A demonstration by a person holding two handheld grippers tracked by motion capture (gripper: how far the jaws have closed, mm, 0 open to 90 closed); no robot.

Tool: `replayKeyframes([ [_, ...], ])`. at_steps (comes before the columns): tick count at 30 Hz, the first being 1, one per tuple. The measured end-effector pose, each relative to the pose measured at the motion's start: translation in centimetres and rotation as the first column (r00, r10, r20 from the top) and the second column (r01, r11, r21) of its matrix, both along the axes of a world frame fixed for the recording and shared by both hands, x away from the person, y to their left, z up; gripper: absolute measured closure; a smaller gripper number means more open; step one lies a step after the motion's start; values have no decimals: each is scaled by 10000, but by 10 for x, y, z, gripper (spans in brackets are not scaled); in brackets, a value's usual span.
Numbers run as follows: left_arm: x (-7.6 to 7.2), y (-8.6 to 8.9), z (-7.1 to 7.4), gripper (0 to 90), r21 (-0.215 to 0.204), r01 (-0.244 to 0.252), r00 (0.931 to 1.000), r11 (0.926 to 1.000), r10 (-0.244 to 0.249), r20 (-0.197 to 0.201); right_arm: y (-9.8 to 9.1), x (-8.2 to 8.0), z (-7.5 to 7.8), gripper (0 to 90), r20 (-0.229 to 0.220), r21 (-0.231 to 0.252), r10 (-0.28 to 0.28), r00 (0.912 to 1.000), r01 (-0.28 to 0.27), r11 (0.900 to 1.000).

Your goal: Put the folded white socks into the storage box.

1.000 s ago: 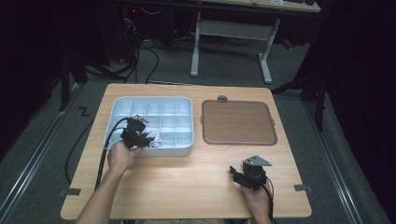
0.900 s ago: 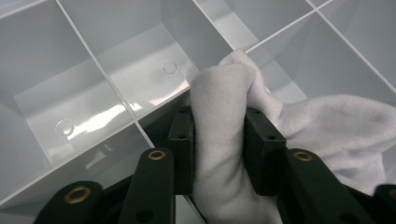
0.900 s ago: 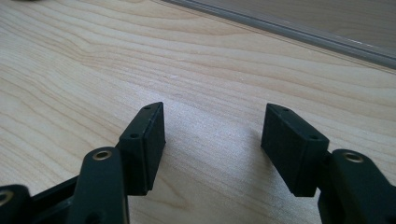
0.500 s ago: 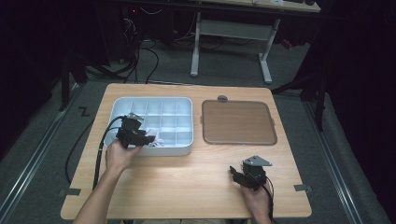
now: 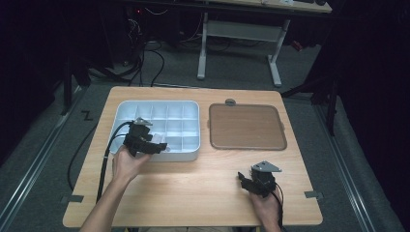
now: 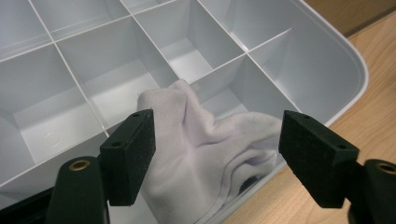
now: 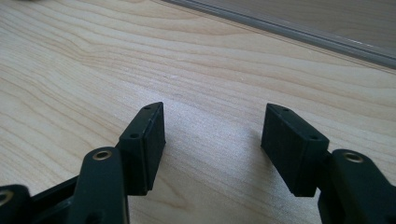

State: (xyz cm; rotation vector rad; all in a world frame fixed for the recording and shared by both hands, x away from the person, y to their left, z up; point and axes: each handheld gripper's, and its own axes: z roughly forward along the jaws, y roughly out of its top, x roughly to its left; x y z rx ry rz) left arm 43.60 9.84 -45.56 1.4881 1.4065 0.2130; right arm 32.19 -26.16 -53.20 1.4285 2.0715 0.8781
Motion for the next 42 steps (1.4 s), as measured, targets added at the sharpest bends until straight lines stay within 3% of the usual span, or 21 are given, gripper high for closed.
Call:
replayKeyframes([
  [3, 1, -4, -4, 280, 246, -25, 10000, 9997, 27, -85, 0, 0, 0, 401, 0, 1, -1, 10000, 1, 10000],
  [10, 8, 0, -10, 406, 833, -606, 9979, 9947, 621, -156, 0, 0, 0, 401, -2, 1, 4, 10000, -4, 10000],
  [14, 7, -1, -15, 489, 1343, -561, 9983, 9894, 575, -68, 0, 0, 0, 400, -2, 1, 7, 10000, -7, 10000],
  [19, 10, 1, -19, 640, 1456, -548, 9979, 9878, 595, -275, 0, 0, 0, 400, -1, 2, 9, 10000, -9, 10000],
  [32, 17, -4, -31, 686, 2043, -495, 9965, 9777, 622, -560, 0, 0, 0, 400, -2, 2, 8, 10000, -8, 10000],
  [38, 21, -4, -36, 704, 1971, -443, 9949, 9794, 610, -798, 0, 0, 0, 400, 0, 1, 9, 10000, -9, 10000],
  [42, 20, -6, -39, 713, 2185, -400, 9961, 9750, 560, -678, 0, 0, 0, 400, 1, 2, 10, 10000, -10, 10000],
])
